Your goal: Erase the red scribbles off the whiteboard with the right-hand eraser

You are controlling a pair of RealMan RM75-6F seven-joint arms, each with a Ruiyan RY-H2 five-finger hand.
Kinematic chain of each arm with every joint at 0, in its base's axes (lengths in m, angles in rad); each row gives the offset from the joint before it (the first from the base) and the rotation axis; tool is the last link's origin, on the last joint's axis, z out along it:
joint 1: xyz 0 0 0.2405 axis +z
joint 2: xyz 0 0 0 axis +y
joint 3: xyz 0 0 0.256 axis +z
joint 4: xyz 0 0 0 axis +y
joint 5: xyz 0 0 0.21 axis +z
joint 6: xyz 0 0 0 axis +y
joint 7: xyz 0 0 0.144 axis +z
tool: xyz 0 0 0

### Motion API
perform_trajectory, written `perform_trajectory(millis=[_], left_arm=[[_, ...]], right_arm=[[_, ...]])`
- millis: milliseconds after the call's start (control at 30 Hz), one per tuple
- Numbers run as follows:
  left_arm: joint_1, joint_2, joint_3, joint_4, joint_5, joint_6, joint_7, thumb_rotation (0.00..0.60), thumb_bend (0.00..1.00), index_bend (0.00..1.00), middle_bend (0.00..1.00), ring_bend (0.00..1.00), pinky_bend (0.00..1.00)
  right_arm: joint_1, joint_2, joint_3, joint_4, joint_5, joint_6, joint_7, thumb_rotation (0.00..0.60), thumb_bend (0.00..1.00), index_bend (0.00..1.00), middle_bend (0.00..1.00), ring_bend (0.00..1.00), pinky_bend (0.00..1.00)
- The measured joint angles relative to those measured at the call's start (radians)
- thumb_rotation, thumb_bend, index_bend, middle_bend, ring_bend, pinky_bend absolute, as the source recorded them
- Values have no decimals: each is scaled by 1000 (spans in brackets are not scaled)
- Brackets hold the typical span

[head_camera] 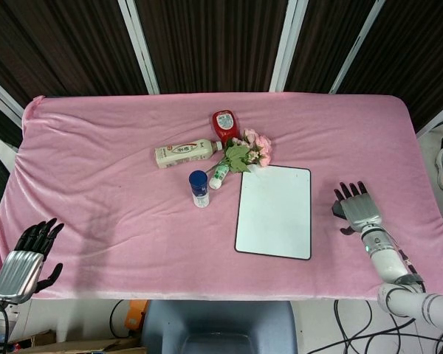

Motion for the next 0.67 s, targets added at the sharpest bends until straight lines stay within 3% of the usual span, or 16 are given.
perform_trajectory(millis=[167,300,500,667], left_arm=[[3,2,-1,1,2,8,-6,600,394,0,6,0,97],[8,2,-2,2,4,19,-6,600,394,0,6,0,97],[16,0,-6,5,5,38,-5,600,394,0,6,0,96],[20,-2,-10,5,1,46,-2,600,395,0,6,0,97]], right_arm=[[-62,81,6,-146,-90,128,65,600,302,0,25,2,125],[-160,123,-3,-238,-195,318,117,600,302,0,6,0,118],[-364,129,-31,-281,-400,642,234,600,300,0,0,0,82],[-477,114,-32,-265,-480,757,327,600,301,0,0,0,57]])
